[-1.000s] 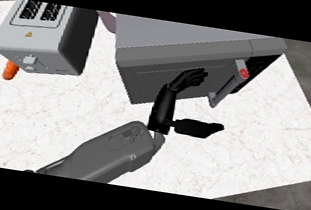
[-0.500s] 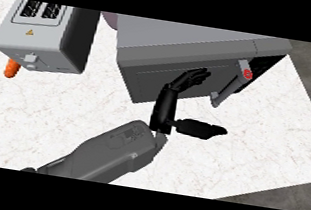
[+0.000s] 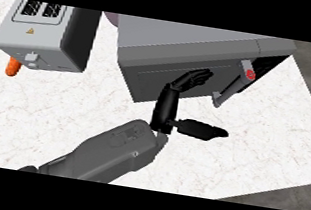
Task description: Pick up the milk, place it into the microwave and close the microwave
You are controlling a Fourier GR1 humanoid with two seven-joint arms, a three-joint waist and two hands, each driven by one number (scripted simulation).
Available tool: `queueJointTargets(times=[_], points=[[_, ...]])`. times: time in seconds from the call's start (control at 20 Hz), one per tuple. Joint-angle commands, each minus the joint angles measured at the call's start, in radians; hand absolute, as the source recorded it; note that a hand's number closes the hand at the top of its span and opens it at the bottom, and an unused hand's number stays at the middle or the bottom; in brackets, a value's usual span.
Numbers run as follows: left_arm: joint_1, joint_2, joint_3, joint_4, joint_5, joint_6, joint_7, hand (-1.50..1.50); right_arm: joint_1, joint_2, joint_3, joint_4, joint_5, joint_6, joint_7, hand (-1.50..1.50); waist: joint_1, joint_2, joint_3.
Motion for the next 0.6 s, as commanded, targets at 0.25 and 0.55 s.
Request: queueJointTargets(times=[0.25,0.55], points=[[-0.076,0.001,0.068,0.088,0.059,0.013,-0.02,-1.5,-0.025,0.07,0.045,0.126,-0.197,0.073,0.056,-1.5,-0.005,0.015,-0.001],[-0.076,0.001,0.072,0.11,0.081,0.008,-0.054,-1.5,-0.054,0.048,0.038,0.178,-0.253,0.105,0.082,-1.5,-0.009,0.015,-0.002]])
